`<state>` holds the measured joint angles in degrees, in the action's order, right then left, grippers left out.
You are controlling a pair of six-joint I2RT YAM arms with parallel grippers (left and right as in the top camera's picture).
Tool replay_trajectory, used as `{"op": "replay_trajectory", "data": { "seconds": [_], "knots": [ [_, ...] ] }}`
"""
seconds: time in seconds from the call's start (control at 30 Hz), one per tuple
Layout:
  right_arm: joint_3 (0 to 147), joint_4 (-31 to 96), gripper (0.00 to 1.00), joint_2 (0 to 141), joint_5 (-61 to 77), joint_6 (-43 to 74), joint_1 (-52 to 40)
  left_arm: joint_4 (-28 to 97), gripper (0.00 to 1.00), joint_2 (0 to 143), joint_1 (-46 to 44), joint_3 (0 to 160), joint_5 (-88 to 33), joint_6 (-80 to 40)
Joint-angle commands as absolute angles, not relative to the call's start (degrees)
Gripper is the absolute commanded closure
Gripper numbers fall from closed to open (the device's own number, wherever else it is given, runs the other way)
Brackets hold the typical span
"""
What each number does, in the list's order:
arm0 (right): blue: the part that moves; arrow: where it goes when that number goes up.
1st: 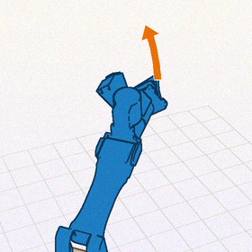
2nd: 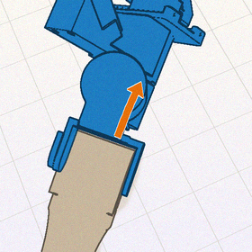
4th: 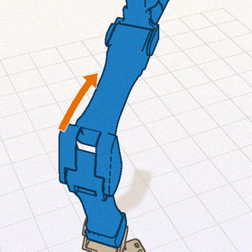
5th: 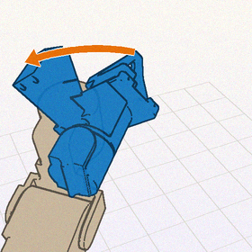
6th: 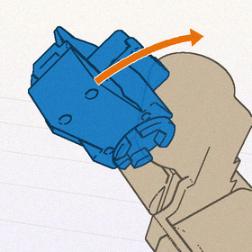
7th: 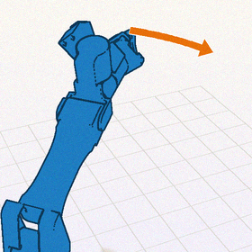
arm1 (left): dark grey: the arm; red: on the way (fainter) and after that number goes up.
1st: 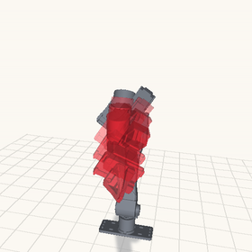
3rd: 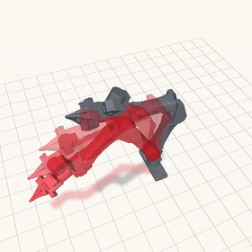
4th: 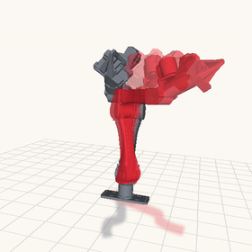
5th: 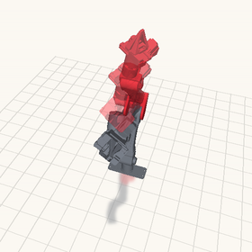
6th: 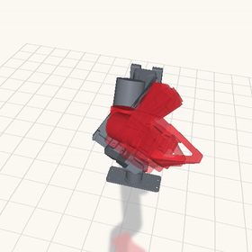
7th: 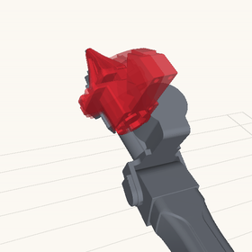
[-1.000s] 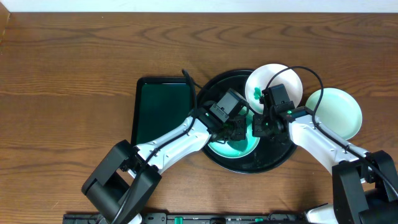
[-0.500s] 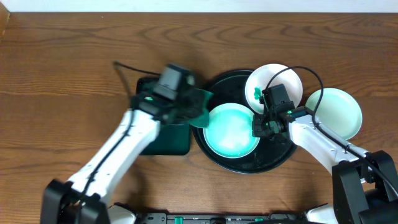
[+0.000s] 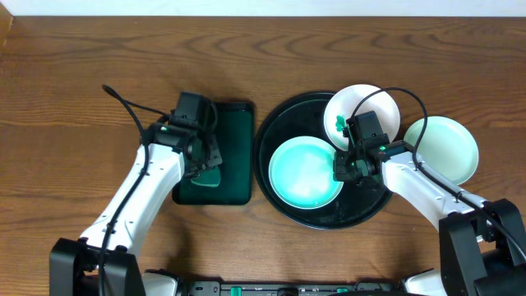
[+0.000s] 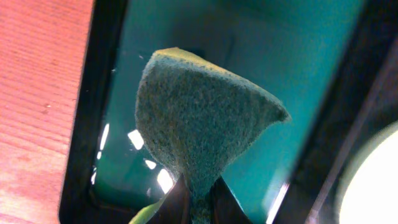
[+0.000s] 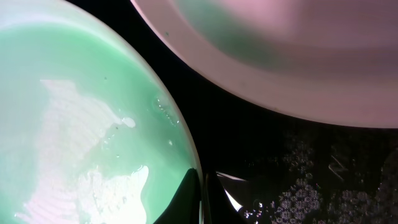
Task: Clean dirty plates on tray and stack at the side
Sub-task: 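Carry the sponge left back onto the dark green tray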
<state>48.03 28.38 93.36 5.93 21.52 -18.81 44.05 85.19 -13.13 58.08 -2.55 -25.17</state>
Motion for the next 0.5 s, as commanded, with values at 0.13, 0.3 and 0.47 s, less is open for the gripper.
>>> {"op": "replay_trajectory", "data": {
  "seconds": [0.13, 0.3, 0.47],
  "knots": [
    [47.4, 28.3, 0.99, 93.6, 7.6, 22.0, -19.6, 38.1, 0.92, 85.8, -12.9, 52.6, 1.0, -24.0],
    [47.4, 28.3, 0.99, 93.6, 7.6, 22.0, -19.6, 35.9, 0.92, 85.8, -12.9, 50.7, 2.7, -24.0],
    [47.4, 28.3, 0.99, 93.6, 7.6, 22.0, -19.6, 35.9, 0.92, 85.8, -12.9, 50.7, 6.1, -24.0]
  ]
}}
